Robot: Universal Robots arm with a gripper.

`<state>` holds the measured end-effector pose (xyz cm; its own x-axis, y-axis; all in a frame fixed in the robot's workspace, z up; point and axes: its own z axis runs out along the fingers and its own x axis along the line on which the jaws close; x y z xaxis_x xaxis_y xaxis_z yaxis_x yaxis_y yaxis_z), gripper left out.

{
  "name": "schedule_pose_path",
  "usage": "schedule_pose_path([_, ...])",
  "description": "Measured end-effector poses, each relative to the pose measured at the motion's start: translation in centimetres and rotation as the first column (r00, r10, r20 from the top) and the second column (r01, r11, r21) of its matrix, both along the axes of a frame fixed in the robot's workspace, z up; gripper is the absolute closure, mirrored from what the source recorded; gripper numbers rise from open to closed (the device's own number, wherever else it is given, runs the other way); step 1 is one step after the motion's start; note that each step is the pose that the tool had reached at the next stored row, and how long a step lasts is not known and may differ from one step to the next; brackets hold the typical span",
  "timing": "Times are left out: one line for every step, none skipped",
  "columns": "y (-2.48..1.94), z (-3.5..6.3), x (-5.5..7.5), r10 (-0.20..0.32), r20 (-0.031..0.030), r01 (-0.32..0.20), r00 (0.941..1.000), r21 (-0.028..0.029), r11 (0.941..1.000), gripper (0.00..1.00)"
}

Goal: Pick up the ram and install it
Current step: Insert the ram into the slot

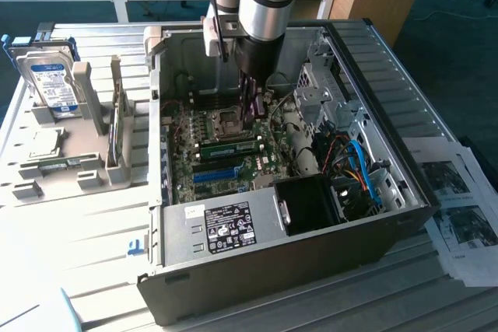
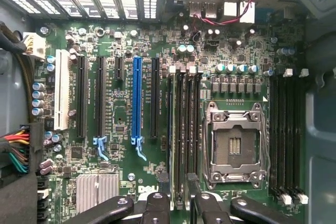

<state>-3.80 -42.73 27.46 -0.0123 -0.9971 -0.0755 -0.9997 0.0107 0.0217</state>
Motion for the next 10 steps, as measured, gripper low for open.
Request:
schedule_pose_path([0.0, 0.07, 0.0, 0.0, 0.0, 0.0, 1.0, -0.0002, 1.0, 0.75])
schedule_pose_path([0.0, 0.15, 0.0, 0.0, 0.0, 0.0, 1.0, -0.0006, 1.0, 0.75])
schedule_pose_path([0.01, 0.21, 0.0, 0.0, 0.0, 0.0, 1.0, -0.0008, 1.0, 0.75])
schedule_pose_path([0.01, 0.28, 0.0, 0.0, 0.0, 0.0, 1.0, -0.0013, 1.0, 0.75])
schedule_pose_path([0.01, 0.34, 0.0, 0.0, 0.0001, 0.0, 1.0, -0.0016, 1.0, 0.75])
schedule_pose_path([0.01, 0.4, 0.0, 0.0, 0.0001, 0.0, 1.0, -0.0019, 1.0, 0.75])
schedule_pose_path([0.02, 0.46, 0.0, 0.0, 0.0, 0.0, 1.0, -0.0022, 1.0, 0.75])
schedule_pose_path([0.02, 0.52, 0.0, 0.0, 0.0, 0.0, 1.0, -0.0026, 1.0, 0.75])
schedule_pose_path([0.02, 0.58, 0.0, 0.0, 0.0001, 0.0, 1.0, -0.0028, 1.0, 0.75])
schedule_pose_path([0.02, 0.65, 0.0, 0.0, 0.0, 0.0, 1.0, -0.0032, 1.0, 0.75])
